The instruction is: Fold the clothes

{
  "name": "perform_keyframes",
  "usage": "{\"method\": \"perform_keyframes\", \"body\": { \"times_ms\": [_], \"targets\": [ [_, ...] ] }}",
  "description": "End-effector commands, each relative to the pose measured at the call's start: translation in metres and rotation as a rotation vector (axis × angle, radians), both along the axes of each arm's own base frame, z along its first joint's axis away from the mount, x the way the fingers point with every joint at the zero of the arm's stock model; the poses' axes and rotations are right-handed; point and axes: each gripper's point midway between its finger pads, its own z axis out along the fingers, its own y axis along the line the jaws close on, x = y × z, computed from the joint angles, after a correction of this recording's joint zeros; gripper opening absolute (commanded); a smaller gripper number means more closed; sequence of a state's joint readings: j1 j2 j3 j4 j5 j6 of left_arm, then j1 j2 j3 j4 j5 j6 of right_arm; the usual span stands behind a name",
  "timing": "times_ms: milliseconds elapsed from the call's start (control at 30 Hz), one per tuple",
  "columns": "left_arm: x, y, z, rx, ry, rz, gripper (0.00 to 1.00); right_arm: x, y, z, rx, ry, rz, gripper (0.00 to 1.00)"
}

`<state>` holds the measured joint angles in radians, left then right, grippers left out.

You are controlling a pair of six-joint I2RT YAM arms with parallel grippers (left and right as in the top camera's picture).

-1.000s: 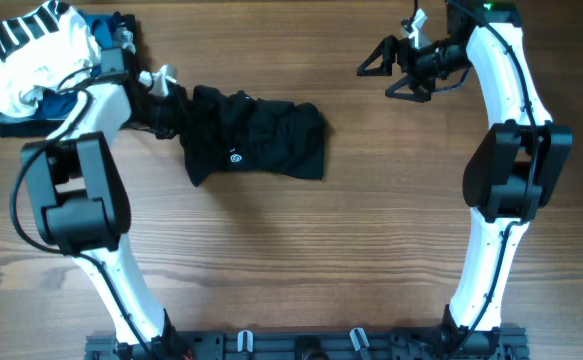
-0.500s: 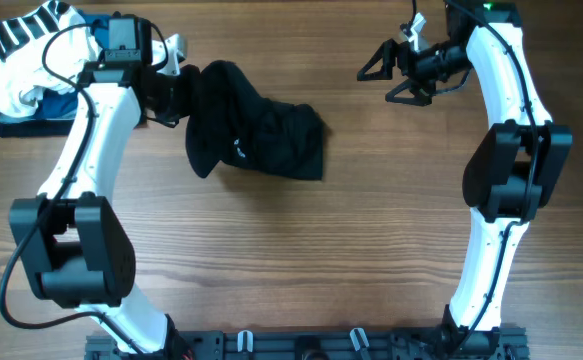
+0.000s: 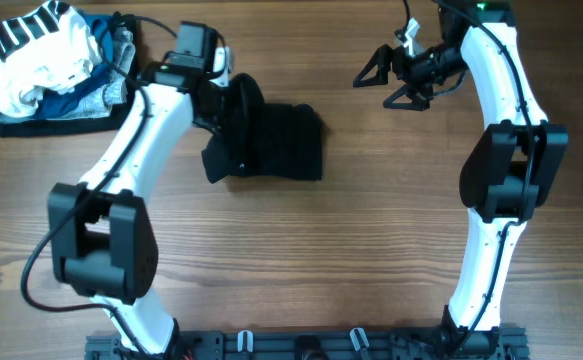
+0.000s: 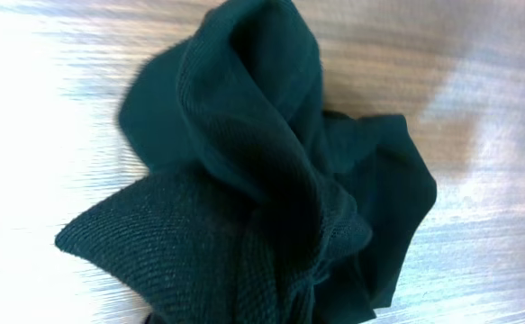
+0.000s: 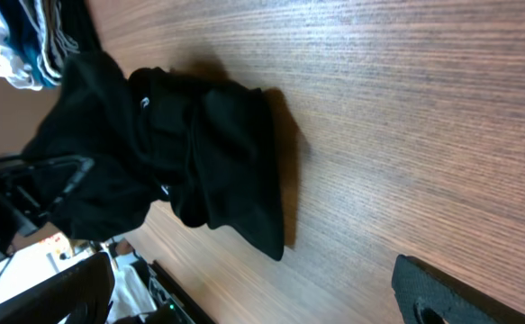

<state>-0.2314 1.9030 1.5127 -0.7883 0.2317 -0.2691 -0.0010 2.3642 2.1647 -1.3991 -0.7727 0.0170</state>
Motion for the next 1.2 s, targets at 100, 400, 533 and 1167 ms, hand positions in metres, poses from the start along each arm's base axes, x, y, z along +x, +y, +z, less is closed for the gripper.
{"method": "perform_keyframes", "body": {
  "times_ms": [100, 400, 533, 1167],
  "targets": [
    [-0.022, -0.066, -0.051, 0.023, 0.095, -0.11, 0.04, -0.002, 0.005, 0.011, -0.013, -0.047, 0.047, 1.0],
    [-0.033, -0.089, -0.061, 0.115, 0.078, -0.163, 0.99, -0.003, 0.005, 0.011, -0.013, -0.042, 0.048, 1.0],
    [-0.025, -0.066, -0.063, 0.242, 0.043, -0.122, 1.0, -0.006, 0.006, 0.011, -0.012, -0.047, 0.066, 1.0],
    [0.014, -0.021, 0.006, 0.328, -0.008, 0.014, 1.0, -0.002, 0.013, 0.006, -0.055, -0.037, 0.049, 1.0]
  ]
}}
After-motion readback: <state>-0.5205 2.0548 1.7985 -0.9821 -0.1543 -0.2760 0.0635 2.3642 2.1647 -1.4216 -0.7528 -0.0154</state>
